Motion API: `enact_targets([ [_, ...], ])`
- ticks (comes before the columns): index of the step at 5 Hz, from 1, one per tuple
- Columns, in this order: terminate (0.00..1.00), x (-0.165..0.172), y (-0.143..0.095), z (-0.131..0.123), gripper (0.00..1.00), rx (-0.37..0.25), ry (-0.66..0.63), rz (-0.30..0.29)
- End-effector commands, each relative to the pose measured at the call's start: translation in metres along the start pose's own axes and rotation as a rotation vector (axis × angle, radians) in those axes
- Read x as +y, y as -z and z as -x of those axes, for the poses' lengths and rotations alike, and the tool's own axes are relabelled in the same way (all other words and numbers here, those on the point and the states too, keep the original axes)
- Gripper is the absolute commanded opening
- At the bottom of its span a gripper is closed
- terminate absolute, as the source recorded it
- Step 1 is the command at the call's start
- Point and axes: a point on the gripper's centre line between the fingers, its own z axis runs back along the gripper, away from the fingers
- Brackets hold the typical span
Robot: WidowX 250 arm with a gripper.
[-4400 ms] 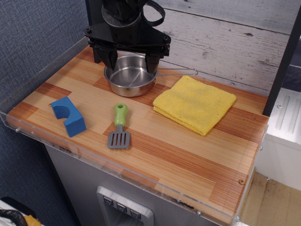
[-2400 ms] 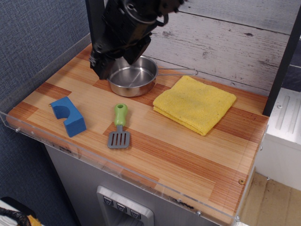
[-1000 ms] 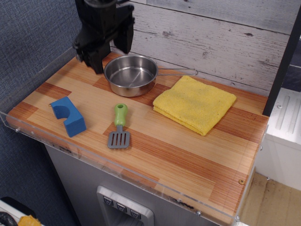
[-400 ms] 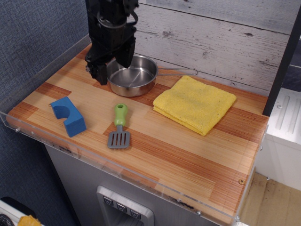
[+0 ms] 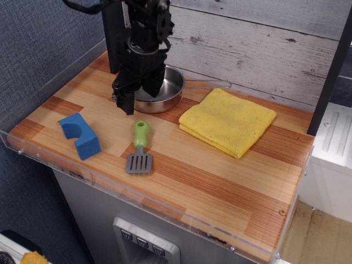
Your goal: Move the pot to the front of the cloth.
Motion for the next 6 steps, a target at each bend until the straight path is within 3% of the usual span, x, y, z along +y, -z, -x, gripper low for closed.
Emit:
enact_targets([
  [1,0.00,-0.007,-0.012,0.003,0.00,-0.032,0.004,0.053],
  [3,0.00,-0.004,-0.021,-0.001,0.00,-0.066,-0.010,0.064],
  [6,0.00,-0.001,-0.032,-0.002,0.00,-0.065,-0.005,0.084],
])
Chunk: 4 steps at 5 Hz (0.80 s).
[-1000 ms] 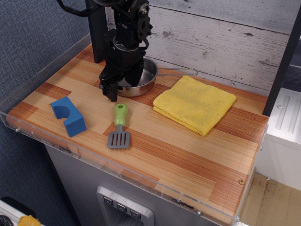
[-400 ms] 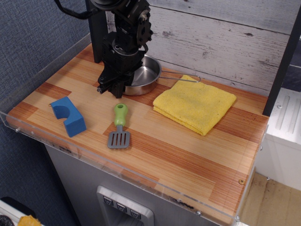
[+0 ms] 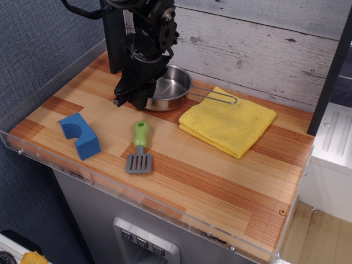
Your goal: Move the pot to the front of the cloth.
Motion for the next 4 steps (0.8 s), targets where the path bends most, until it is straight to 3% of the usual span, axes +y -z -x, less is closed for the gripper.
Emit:
enact_targets([
  [1,0.00,-0.008,-0.046,-0.009,0.00,-0.005,0.003,0.089],
  [3,0.00,-0.003,-0.117,-0.001,0.00,-0.017,0.054,0.213],
  [4,0.00,0.012,-0.141,0.014,0.00,-0.004,0.104,0.258],
])
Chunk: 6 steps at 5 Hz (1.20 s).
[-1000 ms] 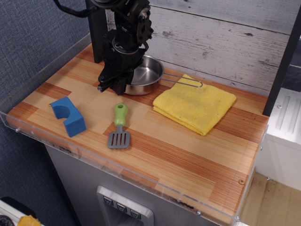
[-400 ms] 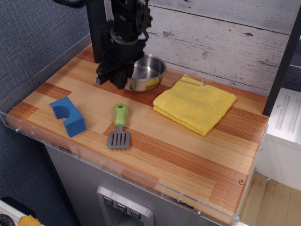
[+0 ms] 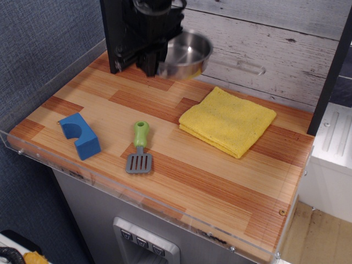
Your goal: Move the pot to the front of the cloth.
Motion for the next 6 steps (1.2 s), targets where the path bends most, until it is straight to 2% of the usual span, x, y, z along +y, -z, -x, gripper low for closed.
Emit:
enact_targets([
  [1,0.00,0.021,-0.063,0.030,0.00,-0.004,0.124,0.118],
  [3,0.00,0.065,-0.076,0.051,0.00,0.000,0.206,0.112],
  [4,0.00,0.081,-0.065,0.059,0.00,0.015,0.225,0.064],
  [6,0.00,0.092,-0.026,0.080,0.00,0.051,0.286,-0.025],
])
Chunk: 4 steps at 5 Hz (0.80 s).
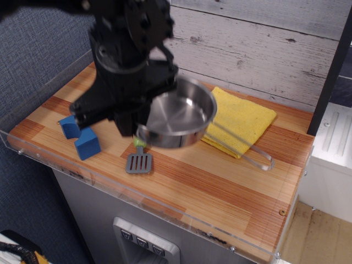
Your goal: Move the pot to the front of the cloth.
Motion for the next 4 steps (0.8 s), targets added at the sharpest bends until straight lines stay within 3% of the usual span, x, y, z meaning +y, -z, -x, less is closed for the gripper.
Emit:
enact_targets([
  [1,0.00,0.000,0.031,0.023,0.00,0.031,0.073,-0.054],
  [4,0.00,-0.010,0.053,0.062,0.00,0.115,0.172,-0.091],
])
